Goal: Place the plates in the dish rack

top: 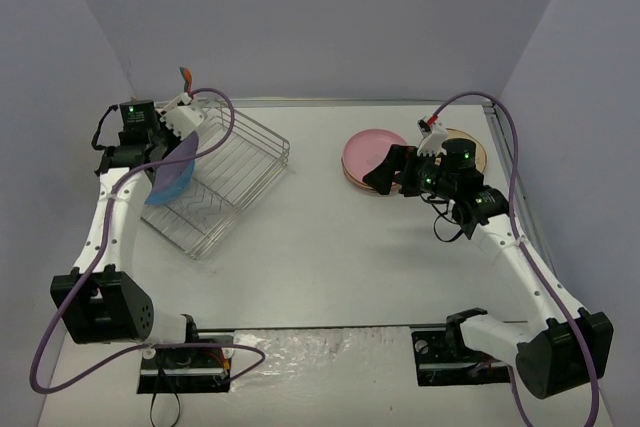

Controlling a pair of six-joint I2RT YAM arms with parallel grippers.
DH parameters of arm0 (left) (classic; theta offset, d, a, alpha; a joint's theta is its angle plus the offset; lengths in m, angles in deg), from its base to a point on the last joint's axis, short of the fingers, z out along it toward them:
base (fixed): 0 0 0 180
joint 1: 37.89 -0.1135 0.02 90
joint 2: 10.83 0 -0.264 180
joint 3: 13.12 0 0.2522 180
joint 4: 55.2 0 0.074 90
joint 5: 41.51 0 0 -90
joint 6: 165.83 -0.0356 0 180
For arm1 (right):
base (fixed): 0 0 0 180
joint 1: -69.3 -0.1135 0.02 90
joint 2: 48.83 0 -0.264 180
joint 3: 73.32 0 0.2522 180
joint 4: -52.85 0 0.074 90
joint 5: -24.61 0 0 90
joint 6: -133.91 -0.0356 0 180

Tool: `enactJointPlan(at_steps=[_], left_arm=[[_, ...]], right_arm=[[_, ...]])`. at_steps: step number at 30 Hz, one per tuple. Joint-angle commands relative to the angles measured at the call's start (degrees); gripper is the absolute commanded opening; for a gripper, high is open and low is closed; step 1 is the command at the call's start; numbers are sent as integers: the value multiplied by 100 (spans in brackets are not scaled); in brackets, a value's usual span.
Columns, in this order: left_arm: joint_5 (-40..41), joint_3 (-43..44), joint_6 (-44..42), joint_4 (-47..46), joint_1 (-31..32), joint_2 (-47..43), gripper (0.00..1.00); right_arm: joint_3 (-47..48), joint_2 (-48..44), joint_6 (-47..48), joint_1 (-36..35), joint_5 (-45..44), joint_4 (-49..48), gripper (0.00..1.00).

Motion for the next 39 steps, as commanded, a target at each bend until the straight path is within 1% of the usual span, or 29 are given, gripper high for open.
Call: enactJointPlan(at_steps=[1, 6, 8, 10, 11, 13, 14, 16, 18, 21, 23, 26, 28, 29, 31, 32, 35, 37, 39], left_arm=[[-217, 156, -37, -609, -55, 39, 0], [-221, 24, 103, -869, -163, 259, 0], [-300, -24, 136, -862, -166, 301, 2], [-343, -98, 122, -854, -174, 310, 8], [-347, -119, 142, -867, -175, 304, 13], [-364, -198, 155, -879, -175, 302, 19], [-365, -217, 171, -895, -175, 294, 25], [-327, -227, 203, -919, -175, 286, 32], [-298, -243, 216, -931, -167, 238, 42], [-256, -254, 283, -948, -184, 140, 52], [-242, -233, 353, -932, -184, 60, 56], [-259, -121, 627, -903, -181, -174, 65], [-259, -43, 905, -889, -167, -330, 68], [-259, -7, 1165, -888, -159, -473, 69], [-244, 46, 1543, -903, -157, -649, 70], [-185, 35, 1836, -949, -162, -774, 72], [53, -124, 2922, -1072, -161, -1243, 84], [211, -286, 3725, -1041, -139, -1676, 96], [367, -450, 4312, -917, -56, -2002, 97]], right_arm=[[61, -70, 62, -44, 100, -356, 100], [18, -113, 62, -44, 107, -347, 100], [-11, -129, 62, -44, 99, -339, 100], [-12, -122, 46, -44, 106, -339, 100], [-12, -107, 37, -44, 107, -339, 100], [4, -79, 27, -44, 99, -339, 100], [28, -47, 27, -44, 83, -339, 100], [54, 10, 11, -44, 21, -324, 100], [112, 65, -6, -44, -13, -290, 100], [238, 203, -68, -44, -186, -70, 100], [332, 281, -98, -41, -417, 62, 100], [523, 434, -245, -35, -1161, 272, 99], [668, 651, -349, -35, -1634, 371, 98], [753, 747, -436, -35, -2038, 465, 97], [935, 947, -524, -35, -2464, 578, 96], [1072, 1213, -575, -35, -2703, 698, 96], [1404, 1785, -712, -35, -3441, 1105, 94], [1612, 2201, -800, -24, -3750, 1218, 91], [1732, 2490, -879, 11, -4056, 1226, 88]])
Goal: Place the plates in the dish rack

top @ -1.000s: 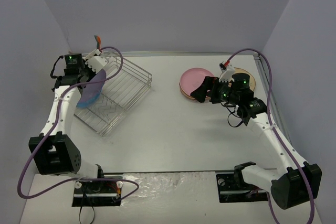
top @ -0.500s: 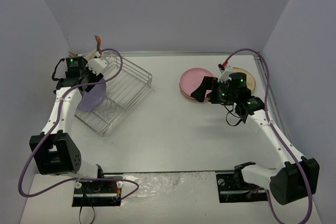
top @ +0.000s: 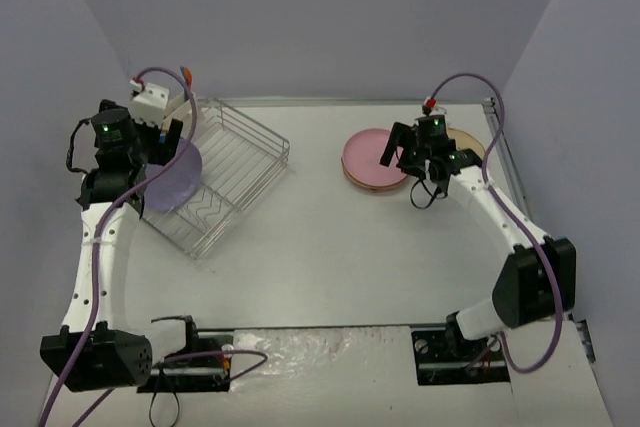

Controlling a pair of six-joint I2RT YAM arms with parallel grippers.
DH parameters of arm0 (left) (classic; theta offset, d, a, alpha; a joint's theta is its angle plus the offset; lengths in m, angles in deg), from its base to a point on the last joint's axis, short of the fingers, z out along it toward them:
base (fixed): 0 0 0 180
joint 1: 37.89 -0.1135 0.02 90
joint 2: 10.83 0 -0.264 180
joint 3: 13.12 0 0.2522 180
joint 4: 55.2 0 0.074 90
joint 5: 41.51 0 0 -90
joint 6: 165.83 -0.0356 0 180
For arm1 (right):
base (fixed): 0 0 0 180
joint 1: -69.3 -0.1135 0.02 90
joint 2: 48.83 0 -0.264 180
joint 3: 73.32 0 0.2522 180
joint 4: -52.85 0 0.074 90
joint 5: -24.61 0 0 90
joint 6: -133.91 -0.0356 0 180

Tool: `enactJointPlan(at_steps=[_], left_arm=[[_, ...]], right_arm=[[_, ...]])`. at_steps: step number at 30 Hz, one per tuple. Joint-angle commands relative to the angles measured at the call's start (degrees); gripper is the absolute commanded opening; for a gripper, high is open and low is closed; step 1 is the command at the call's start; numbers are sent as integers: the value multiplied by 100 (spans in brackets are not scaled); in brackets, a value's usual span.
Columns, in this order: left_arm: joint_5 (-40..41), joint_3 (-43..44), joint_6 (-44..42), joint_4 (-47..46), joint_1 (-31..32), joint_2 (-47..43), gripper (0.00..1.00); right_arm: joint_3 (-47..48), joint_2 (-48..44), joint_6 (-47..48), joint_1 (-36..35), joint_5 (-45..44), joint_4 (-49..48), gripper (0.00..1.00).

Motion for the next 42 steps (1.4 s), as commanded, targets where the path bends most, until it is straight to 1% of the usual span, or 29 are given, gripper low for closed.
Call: enactJointPlan(at_steps=[1, 4, 7, 9, 13, 14, 16, 23, 29, 32, 38, 42], left_arm=[[458, -101, 2026, -167, 145, -923, 97], [598, -356, 2679, 120, 375, -1341, 97], [848, -550, 3142, 483, 506, -1698, 97], [745, -658, 3141, 704, 729, -1880, 97], [361, -994, 3430, 1038, 860, -2167, 97], [354, -1002, 3523, 1070, 863, -2213, 97], [190, -1211, 3656, 1138, 920, -2307, 97], [84, -1358, 3857, 1235, 1015, -2389, 97], [-116, -1335, 4112, 1156, 1048, -2384, 97], [-204, -1362, 4254, 1134, 1052, -2393, 97], [-244, -1362, 4296, 1143, 1056, -2411, 97], [-325, -1327, 4343, 1195, 1049, -2411, 97]], right_arm=[[439, 680, -325, 61, -1259, 233, 86], [614, 1156, -380, 239, -1343, 231, 82], [839, 1542, -398, 353, -1367, 233, 75], [988, 1718, -411, 367, -1411, 230, 72], [1102, 2026, -501, 439, -1471, 224, 63], [1136, 2091, -503, 440, -1471, 224, 63], [1238, 2245, -534, 440, -1498, 193, 57], [1511, 2642, -489, 445, -1560, 123, 47], [1604, 2858, -468, 508, -1575, 110, 35], [1623, 2927, -432, 532, -1551, 105, 26], [1622, 2993, -397, 607, -1542, 101, 15], [1586, 2882, -369, 626, -1595, 110, 4]])
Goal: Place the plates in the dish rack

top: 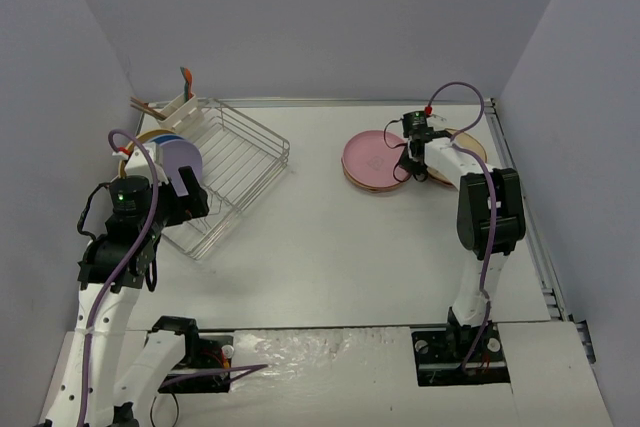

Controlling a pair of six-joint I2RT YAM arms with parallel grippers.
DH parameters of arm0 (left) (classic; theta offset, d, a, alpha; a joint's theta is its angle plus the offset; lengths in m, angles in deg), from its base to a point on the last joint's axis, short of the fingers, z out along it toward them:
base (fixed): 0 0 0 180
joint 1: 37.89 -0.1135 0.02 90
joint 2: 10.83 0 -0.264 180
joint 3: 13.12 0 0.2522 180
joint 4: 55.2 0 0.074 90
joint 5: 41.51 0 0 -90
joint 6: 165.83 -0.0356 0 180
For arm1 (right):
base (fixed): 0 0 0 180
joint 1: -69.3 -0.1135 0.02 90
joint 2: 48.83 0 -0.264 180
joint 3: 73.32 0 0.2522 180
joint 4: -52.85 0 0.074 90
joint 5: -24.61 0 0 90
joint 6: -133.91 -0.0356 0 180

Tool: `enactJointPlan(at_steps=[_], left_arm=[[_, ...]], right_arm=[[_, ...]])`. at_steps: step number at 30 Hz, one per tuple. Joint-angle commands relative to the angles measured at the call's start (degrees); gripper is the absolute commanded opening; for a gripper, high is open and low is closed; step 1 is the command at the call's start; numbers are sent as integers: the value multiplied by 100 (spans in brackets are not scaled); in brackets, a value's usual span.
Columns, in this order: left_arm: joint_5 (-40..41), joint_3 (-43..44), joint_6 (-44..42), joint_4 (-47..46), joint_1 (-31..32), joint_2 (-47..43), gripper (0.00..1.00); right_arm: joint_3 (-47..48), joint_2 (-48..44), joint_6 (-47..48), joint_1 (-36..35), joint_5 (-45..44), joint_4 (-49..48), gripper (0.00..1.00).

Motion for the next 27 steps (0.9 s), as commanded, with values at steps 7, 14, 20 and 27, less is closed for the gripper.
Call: enactJointPlan(at_steps=[7, 14, 20, 27], left_arm=[[-268, 298, 339, -256, 34, -11, 97], [-534, 386, 809, -345, 105, 56, 97], [-863, 542, 1481, -560, 145, 182, 97], [-1184, 558, 2389, -1313, 564, 514, 97]], right_arm=[[106, -516, 134, 153, -232, 64, 0], [-76, -1118, 157, 322, 235, 75, 0], [-242, -1923, 358, 391, 871, 0, 0], [-651, -2963, 376, 272, 2101, -366, 0]])
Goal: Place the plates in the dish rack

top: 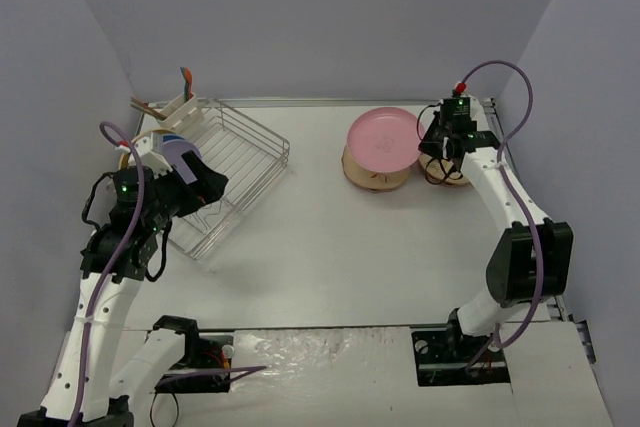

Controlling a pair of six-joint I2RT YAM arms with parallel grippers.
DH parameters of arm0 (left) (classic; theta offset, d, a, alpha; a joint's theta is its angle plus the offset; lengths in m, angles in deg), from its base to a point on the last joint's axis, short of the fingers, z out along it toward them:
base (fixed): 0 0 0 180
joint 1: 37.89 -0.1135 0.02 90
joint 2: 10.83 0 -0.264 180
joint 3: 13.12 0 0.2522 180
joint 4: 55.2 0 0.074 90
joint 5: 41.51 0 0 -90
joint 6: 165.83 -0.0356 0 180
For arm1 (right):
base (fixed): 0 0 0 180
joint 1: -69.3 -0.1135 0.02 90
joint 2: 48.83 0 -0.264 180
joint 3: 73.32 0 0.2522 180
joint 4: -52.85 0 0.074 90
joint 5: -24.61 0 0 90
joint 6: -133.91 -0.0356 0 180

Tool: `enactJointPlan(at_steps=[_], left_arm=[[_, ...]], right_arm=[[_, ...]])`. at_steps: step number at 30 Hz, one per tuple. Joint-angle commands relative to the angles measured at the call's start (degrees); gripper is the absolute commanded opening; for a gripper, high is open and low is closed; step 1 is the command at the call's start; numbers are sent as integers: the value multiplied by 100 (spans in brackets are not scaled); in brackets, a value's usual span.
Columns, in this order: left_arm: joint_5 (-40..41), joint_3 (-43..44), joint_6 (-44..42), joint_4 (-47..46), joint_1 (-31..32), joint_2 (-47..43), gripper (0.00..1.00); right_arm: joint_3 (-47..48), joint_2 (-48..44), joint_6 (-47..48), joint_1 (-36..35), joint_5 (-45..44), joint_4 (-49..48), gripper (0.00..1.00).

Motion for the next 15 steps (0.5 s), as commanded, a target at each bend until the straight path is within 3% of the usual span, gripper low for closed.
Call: enactJointPlan(at_steps=[1, 8, 15], left_arm=[[-277, 375, 849, -955, 342, 271, 97], [232, 790, 1303, -1562, 1341, 1016, 97], [392, 1385, 1571, -1871, 2109, 2042, 96]], right_arm=[[-219, -825, 28, -173, 1000, -481, 0], [-761, -1633, -329, -810, 1784, -1118, 0], [-1202, -2161, -487, -1220, 1901, -1458, 0]])
